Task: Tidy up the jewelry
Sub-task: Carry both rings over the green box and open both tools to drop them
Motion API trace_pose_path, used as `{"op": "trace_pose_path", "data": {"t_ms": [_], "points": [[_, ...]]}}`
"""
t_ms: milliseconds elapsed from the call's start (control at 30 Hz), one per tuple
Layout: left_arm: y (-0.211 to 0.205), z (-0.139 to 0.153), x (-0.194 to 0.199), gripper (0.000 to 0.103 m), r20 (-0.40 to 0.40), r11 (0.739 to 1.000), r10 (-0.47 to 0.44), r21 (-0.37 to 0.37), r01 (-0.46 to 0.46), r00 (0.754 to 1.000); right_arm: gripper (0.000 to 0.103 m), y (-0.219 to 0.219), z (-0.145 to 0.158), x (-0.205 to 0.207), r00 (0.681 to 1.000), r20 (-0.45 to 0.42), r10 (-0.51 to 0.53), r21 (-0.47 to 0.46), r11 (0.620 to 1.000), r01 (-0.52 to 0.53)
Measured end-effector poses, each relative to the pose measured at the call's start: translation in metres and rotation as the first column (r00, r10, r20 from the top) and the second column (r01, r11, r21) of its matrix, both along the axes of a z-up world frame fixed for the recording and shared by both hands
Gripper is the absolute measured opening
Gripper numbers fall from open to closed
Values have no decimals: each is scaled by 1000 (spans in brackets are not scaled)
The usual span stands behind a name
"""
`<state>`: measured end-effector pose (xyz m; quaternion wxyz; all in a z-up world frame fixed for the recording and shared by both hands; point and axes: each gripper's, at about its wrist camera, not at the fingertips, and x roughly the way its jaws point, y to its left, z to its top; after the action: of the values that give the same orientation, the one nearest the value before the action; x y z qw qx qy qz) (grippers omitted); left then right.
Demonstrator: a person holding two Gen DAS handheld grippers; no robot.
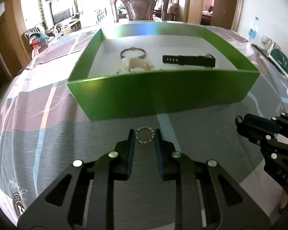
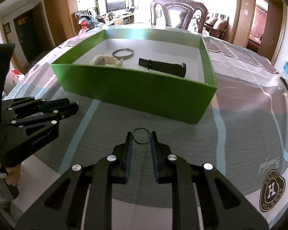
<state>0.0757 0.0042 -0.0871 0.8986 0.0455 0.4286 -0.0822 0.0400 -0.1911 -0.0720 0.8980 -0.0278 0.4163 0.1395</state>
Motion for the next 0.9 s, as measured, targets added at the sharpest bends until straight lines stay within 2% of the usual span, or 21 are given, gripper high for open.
{"op": "trace_pose_path", "data": {"t_ms": [233, 367, 600, 733, 900], "points": [[5, 27, -8, 21, 45, 1000, 3, -11, -2, 999, 19, -4, 16, -7, 1000, 28, 0, 22, 1000, -1], [6, 51, -9, 21, 51, 999, -29, -26, 30, 998, 19, -12, 42, -6, 999, 28, 20, 64, 998, -21], [-7, 88, 14, 21, 155, 999, -38, 20, 35, 987, 19, -8, 86, 23, 993, 120, 0, -52, 999, 6], [-11, 91, 37, 21, 196, 1000, -21, -14, 24, 980, 19, -7, 84, 54, 993, 119, -22, -73, 997, 31], [-16, 89, 62, 21, 261, 1000, -6, -7, 8, 965, 19, -12, 62, 93, 996, 51, -76, -57, 995, 78]]}}
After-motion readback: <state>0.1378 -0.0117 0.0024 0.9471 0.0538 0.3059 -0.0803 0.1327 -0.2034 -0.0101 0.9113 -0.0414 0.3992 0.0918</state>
